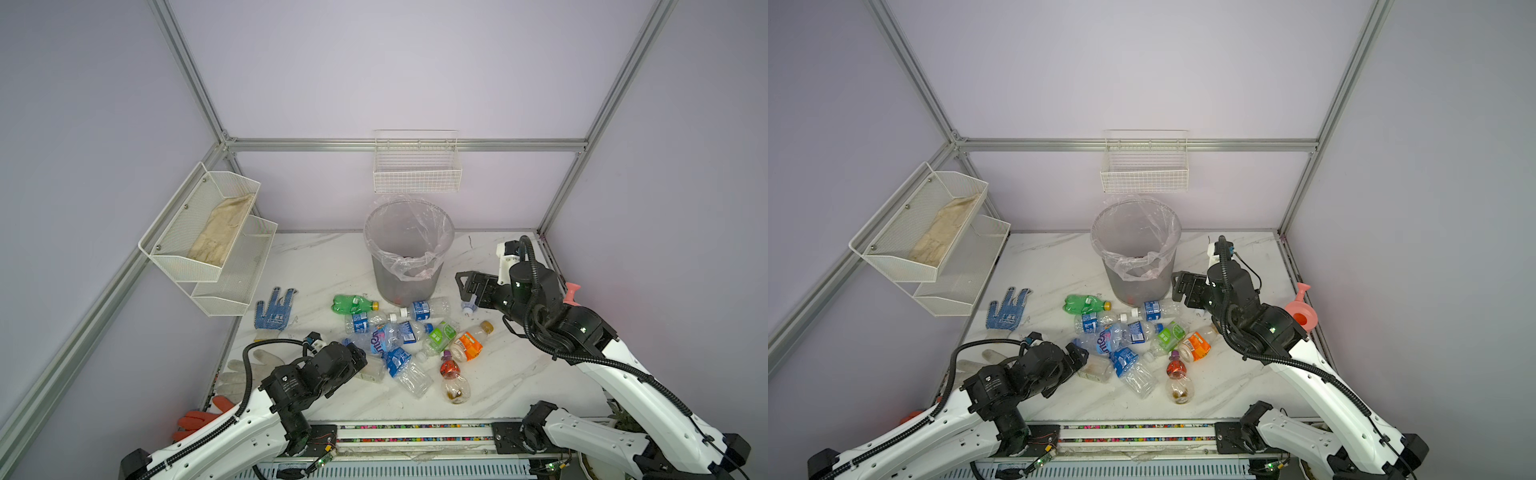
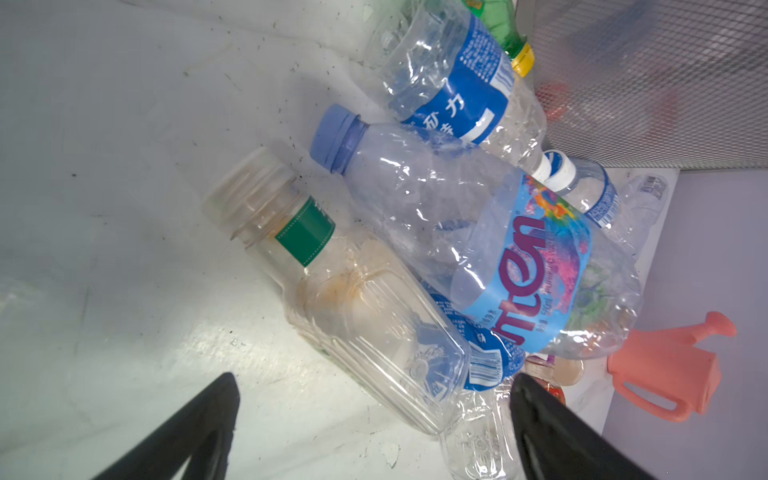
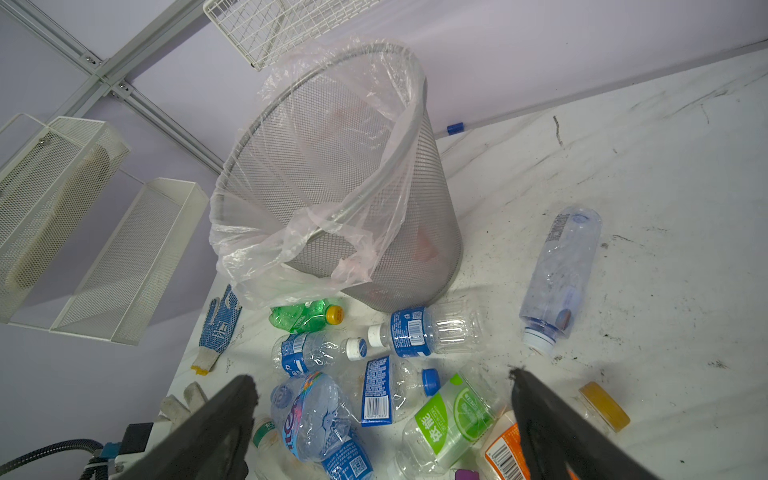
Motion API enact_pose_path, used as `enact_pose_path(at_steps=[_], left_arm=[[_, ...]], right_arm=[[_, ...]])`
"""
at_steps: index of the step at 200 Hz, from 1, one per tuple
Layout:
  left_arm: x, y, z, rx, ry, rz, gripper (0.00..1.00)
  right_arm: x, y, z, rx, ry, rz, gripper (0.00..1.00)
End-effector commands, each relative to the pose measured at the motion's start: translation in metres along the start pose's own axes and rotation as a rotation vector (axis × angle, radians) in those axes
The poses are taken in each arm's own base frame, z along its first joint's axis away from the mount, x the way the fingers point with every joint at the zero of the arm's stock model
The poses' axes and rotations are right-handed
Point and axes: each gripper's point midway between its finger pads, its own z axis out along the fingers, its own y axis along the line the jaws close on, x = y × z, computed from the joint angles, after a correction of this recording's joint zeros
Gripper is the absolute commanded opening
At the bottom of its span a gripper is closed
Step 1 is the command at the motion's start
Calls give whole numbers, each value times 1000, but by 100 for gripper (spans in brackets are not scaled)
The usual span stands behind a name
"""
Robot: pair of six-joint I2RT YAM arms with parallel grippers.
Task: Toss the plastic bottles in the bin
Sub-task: 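Lower the left gripper onto the green-labelled clear bottle and close it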
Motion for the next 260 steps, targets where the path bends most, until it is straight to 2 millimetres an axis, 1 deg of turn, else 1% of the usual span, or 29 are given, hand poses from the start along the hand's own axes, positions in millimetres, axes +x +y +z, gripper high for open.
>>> enact_pose_path(at_steps=[1, 37, 69, 179, 201, 260], left_arm=[[5, -4, 6, -27, 22, -45, 100], [9, -7, 15, -84, 42, -33, 100], [11, -13, 21, -83, 47, -42, 100], [17, -17, 41, -95, 57, -51, 100], [20, -16, 47, -113, 69, -49, 100], [30, -2, 60, -175, 105, -64, 100]], right_arm=[[1, -5, -4, 16, -7, 12, 97], [4, -9, -4, 27, -4, 13, 97], [5, -11, -5, 30, -5, 15, 97], [9, -15, -6, 38, -3, 14, 97], [10, -17, -6, 43, -1, 12, 97], [11, -21, -10, 50, -5, 14, 97]])
